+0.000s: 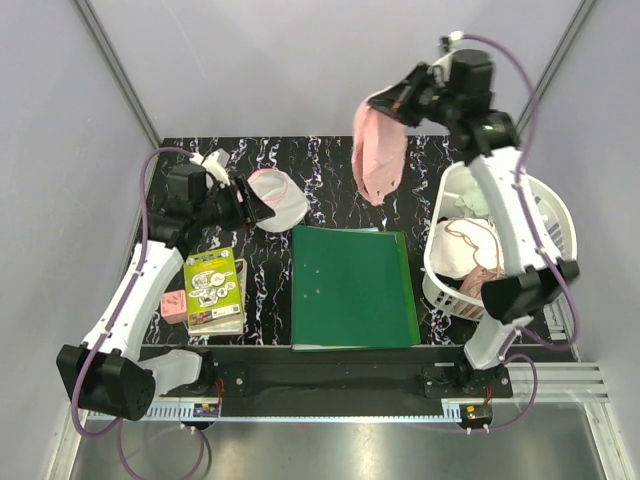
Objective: Place the bra in the laundry bag and zip it closed
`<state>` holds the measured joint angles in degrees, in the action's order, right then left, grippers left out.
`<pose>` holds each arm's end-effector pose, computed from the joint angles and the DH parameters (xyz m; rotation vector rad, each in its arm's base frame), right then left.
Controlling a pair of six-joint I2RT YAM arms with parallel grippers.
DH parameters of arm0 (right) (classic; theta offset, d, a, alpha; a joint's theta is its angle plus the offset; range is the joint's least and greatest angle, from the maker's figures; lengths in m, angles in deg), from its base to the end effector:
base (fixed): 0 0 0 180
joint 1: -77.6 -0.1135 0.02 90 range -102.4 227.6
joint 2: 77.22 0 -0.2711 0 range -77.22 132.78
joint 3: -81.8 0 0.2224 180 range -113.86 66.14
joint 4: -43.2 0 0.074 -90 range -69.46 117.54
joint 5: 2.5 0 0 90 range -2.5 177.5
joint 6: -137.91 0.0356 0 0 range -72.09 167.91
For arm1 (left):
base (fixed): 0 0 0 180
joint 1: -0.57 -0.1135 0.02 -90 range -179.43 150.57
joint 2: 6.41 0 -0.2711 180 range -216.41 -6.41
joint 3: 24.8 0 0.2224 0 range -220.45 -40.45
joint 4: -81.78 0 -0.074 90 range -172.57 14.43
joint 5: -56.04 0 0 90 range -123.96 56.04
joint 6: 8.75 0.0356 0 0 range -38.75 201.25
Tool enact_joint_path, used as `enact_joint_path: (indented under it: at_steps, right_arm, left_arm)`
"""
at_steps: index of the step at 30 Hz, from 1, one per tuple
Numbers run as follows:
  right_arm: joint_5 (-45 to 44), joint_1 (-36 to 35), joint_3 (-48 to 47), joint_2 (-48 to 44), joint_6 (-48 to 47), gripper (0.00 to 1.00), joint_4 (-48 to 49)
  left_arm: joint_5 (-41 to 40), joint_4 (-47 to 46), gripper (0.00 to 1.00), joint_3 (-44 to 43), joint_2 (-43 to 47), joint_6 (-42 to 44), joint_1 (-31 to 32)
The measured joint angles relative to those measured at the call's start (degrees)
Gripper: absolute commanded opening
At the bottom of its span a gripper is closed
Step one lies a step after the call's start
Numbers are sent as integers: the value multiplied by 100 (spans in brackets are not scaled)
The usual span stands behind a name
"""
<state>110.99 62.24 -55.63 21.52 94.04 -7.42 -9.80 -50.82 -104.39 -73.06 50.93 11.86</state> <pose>0.3233 0.1035 0.4984 0.1933 1.8978 1.1158 0.2100 -0.0568 0.3519 -0.1208 2.2412 -0.8634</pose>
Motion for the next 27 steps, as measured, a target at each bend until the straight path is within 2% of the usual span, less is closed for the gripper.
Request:
enact_joint_path:
  at_steps: [7, 15, 22, 27]
  right_arm:
    - [0, -772, 675, 1270, 271, 0, 1471]
    - [11, -640, 2321, 1425, 378, 0, 2511]
    - [125, 57, 3646, 1416, 188, 0, 2507]
    - [63, 544, 3683, 1119, -435, 0, 1788]
  left_arm:
    - [-96, -81, 61, -76, -127, -116, -133]
    - [-11, -352, 60, -428, -909, -170, -282]
    - [249, -763, 59, -774, -1985, -407, -92]
    - [352, -951, 58, -848, -2319, -557, 125]
